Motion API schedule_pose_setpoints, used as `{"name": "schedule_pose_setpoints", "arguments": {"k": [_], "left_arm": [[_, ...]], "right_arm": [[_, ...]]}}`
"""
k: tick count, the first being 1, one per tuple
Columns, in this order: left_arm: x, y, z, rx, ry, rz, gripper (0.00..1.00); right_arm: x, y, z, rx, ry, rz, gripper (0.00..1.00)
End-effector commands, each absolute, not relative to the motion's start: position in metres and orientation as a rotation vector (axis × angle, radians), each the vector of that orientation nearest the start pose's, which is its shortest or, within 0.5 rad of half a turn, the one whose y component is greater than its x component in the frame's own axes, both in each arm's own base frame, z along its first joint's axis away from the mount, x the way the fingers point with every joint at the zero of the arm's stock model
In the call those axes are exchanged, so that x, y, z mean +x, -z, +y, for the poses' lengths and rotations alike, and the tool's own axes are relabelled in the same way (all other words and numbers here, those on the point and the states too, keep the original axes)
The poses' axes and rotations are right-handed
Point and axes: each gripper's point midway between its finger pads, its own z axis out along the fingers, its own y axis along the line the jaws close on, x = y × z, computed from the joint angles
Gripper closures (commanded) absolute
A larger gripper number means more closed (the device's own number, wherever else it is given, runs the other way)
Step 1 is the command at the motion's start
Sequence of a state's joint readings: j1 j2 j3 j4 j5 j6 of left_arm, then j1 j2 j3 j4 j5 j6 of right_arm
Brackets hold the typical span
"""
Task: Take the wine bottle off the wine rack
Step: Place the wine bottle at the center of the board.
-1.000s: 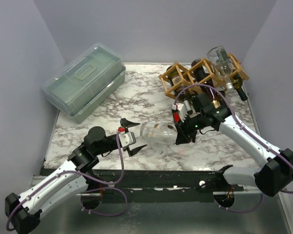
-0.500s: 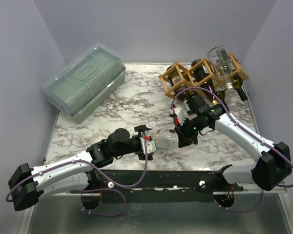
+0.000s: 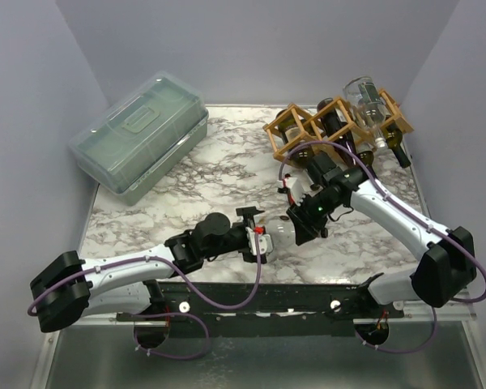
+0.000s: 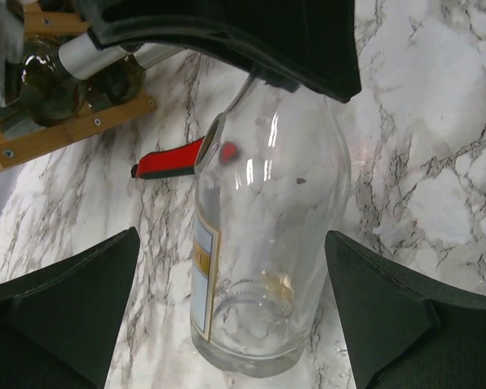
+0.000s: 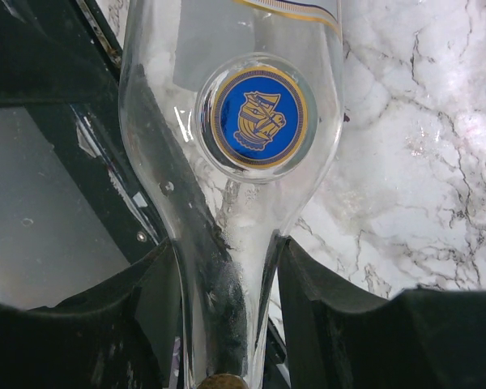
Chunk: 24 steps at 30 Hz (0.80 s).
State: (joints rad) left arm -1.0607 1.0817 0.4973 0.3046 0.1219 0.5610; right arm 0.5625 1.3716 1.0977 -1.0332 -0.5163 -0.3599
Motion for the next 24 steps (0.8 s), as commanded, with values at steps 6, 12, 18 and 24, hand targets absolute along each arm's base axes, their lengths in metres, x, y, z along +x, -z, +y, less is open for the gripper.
{"name": "schedule_pose_setpoints", "arguments": {"k": [6, 12, 18, 24], "left_arm": [[0.163, -0.163, -0.342, 1.415, 0.591, 1.165, 0.01], [0.175, -0.159, -0.347, 1.372, 0.554, 1.178, 0.01], [0.181, -0.161, -0.354, 1.306, 0.566, 1.18, 0.01], [0.168, -0.176, -0.345, 1.227, 0.648, 1.163, 0.01]], "right_arm": [[0.179, -0.159, 0.217, -1.415, -0.8, 2.366, 1.0], [0.189, -0.162, 0.213, -1.423, -0.668, 2.391, 1.0], [0.196, -0.17, 0.202, -1.474, -0.461, 2.383, 1.0], [0.208, -0.185, 0.186, -1.52, -0.294, 2.349, 1.0]]}}
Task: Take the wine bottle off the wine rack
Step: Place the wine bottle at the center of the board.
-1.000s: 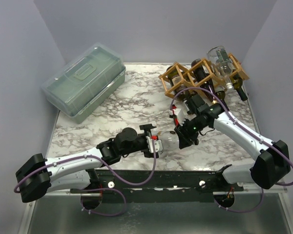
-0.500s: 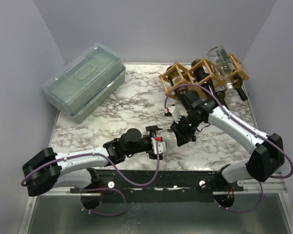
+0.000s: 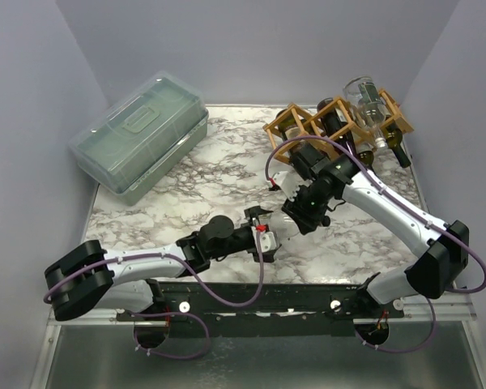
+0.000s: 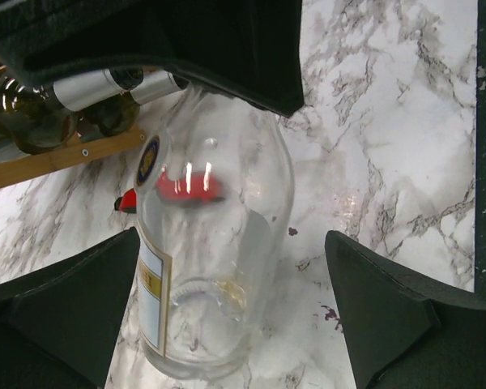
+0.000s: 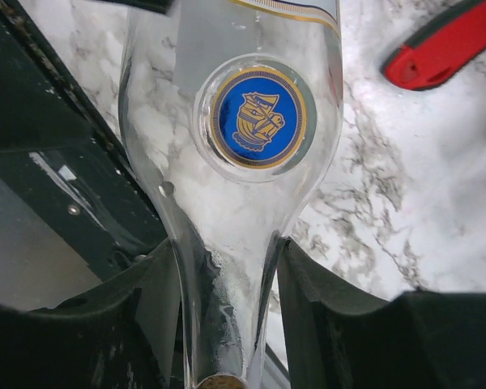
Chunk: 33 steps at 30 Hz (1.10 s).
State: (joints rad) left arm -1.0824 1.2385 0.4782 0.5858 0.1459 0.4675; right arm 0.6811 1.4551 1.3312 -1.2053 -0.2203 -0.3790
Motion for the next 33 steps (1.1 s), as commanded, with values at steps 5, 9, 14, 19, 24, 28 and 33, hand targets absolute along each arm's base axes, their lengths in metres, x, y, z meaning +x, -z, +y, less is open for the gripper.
{"name": "schedule_pose_setpoints", "arguments": {"k": [5, 9, 14, 19, 24, 28, 33], "left_arm": [[0.151, -0.18, -0.319, 1.152, 0.714, 1.178, 0.01], [0.148, -0.176, -0.3, 1.082, 0.721, 1.21, 0.01], [0.153, -0.171, -0.293, 1.053, 0.683, 1.234, 0.01], [0.164, -0.176, -0.3, 1.051, 0.639, 1.234, 0.01], [0.176, -0.181, -0.312, 1.037, 0.593, 1.218, 0.01], [0.181, -0.181, -0.321, 1.02, 0.58, 1.204, 0.01], [0.184, -0.18, -0.333, 1.014, 0.588, 1.197, 0.01]], "right_arm": [[0.208, -0.186, 0.178, -1.608, -0.249, 2.343, 1.0], [0.209, -0.198, 0.175, -1.675, -0.225, 2.308, 1.0], [0.208, -0.197, 0.17, -1.79, -0.195, 2.328, 1.0], [0.204, -0.184, 0.174, -1.865, -0.141, 2.341, 1.0], [0.205, -0.182, 0.184, -1.896, -0.109, 2.332, 1.0], [0.205, -0.181, 0.192, -1.903, -0.11, 2.331, 1.0], [0.207, -0.179, 0.201, -1.892, -0.128, 2.347, 1.0]]}}
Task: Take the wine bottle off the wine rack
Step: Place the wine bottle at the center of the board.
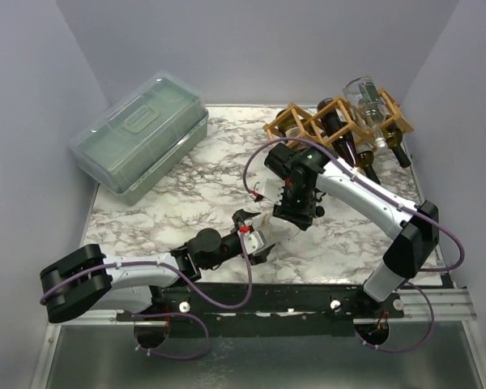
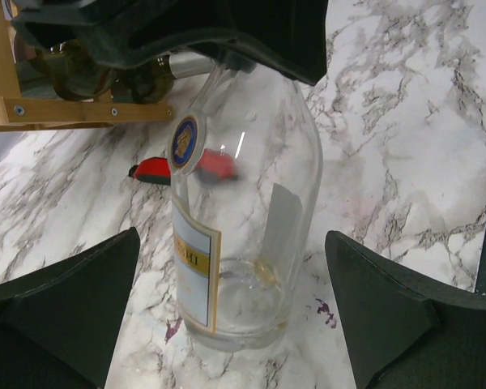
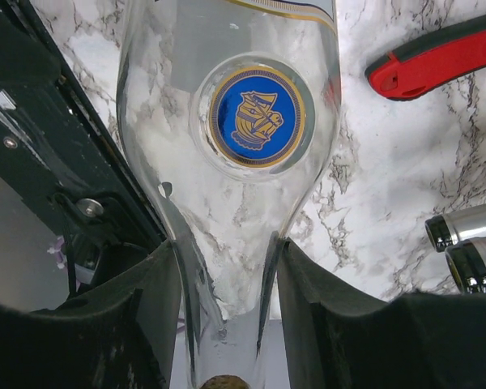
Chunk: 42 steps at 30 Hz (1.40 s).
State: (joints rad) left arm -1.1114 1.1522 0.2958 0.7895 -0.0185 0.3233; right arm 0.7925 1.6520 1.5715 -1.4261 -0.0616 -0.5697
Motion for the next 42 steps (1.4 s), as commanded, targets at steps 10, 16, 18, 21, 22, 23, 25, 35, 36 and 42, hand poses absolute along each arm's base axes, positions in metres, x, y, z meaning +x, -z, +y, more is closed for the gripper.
{"name": "schedule_pose_setpoints", "arguments": {"k": [10, 16, 18, 21, 22, 23, 25, 35, 36, 42], "left_arm": [[0.197, -0.159, -0.344, 1.045, 0.501, 1.209, 0.01], [0.203, -0.144, -0.345, 1.066, 0.45, 1.204, 0.01], [0.204, -0.142, -0.349, 1.075, 0.451, 1.2, 0.01], [0.205, -0.139, -0.354, 1.086, 0.448, 1.193, 0.01], [0.207, -0.138, -0.355, 1.085, 0.438, 1.191, 0.01], [0.209, -0.138, -0.356, 1.082, 0.427, 1.19, 0.01], [0.215, -0.138, -0.357, 1.071, 0.402, 1.182, 0.01], [0.223, -0.131, -0.365, 1.062, 0.381, 1.191, 0.01], [0.223, -0.13, -0.366, 1.059, 0.388, 1.192, 0.01], [0.213, -0.13, -0.372, 1.055, 0.514, 1.197, 0.01]], "right_arm": [[0.21, -0.178, 0.211, -1.882, -0.151, 2.357, 0.98], [0.209, -0.179, 0.215, -1.88, -0.17, 2.354, 0.97], [0.208, -0.178, 0.216, -1.882, -0.177, 2.358, 0.97], [0.206, -0.177, 0.218, -1.883, -0.192, 2.36, 0.97], [0.206, -0.177, 0.218, -1.883, -0.199, 2.361, 0.97], [0.205, -0.177, 0.219, -1.884, -0.208, 2.362, 0.97], [0.203, -0.176, 0.221, -1.886, -0.227, 2.364, 0.97], [0.198, -0.178, 0.23, -1.886, -0.295, 2.36, 0.97], [0.197, -0.178, 0.23, -1.888, -0.296, 2.359, 0.97], [0.195, -0.178, 0.234, -1.887, -0.328, 2.358, 0.97]]}}
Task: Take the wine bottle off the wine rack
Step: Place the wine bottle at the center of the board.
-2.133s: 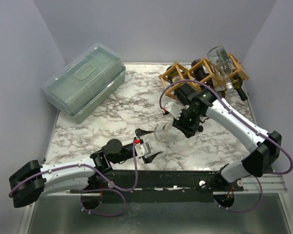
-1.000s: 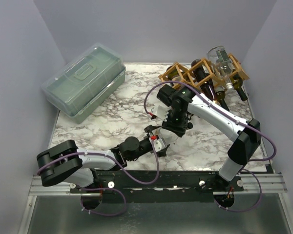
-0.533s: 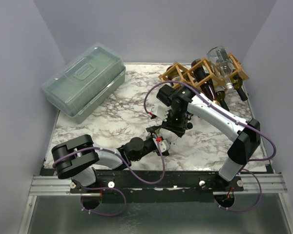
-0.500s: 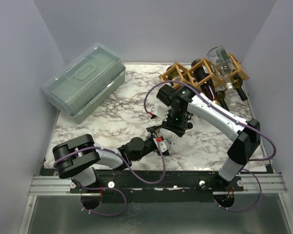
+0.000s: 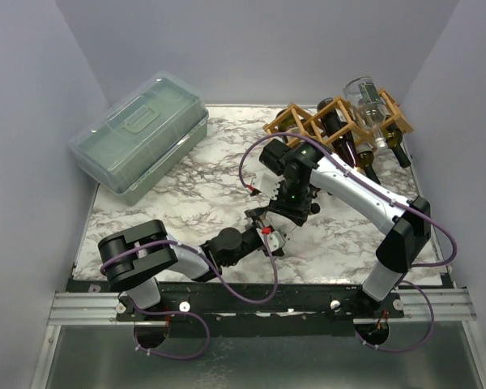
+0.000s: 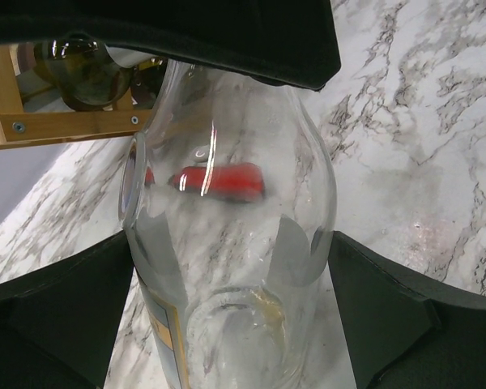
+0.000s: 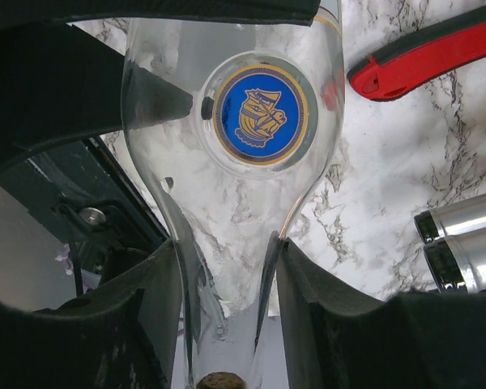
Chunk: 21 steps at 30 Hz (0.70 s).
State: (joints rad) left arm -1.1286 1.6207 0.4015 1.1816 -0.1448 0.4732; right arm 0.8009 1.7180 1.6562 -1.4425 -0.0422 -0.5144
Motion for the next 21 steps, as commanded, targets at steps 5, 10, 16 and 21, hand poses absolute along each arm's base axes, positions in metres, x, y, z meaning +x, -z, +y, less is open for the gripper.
{"name": "schedule_pose_setpoints", "arguments": {"k": [5, 10, 16, 21], "left_arm": [[0.215, -0.127, -0.371, 1.034, 0.529, 1.224, 0.03], [0.216, -0.12, -0.369, 1.023, 0.53, 1.256, 0.15], [0.216, -0.121, -0.364, 0.982, 0.551, 1.284, 0.35], [0.214, -0.119, -0.358, 0.964, 0.555, 1.298, 0.42]], "right_arm": [[0.194, -0.178, 0.236, -1.886, -0.353, 2.36, 0.96], [0.193, -0.178, 0.239, -1.886, -0.371, 2.361, 0.95], [0.193, -0.177, 0.24, -1.88, -0.378, 2.371, 0.84], [0.194, -0.178, 0.243, -1.873, -0.384, 2.37, 0.56]]}}
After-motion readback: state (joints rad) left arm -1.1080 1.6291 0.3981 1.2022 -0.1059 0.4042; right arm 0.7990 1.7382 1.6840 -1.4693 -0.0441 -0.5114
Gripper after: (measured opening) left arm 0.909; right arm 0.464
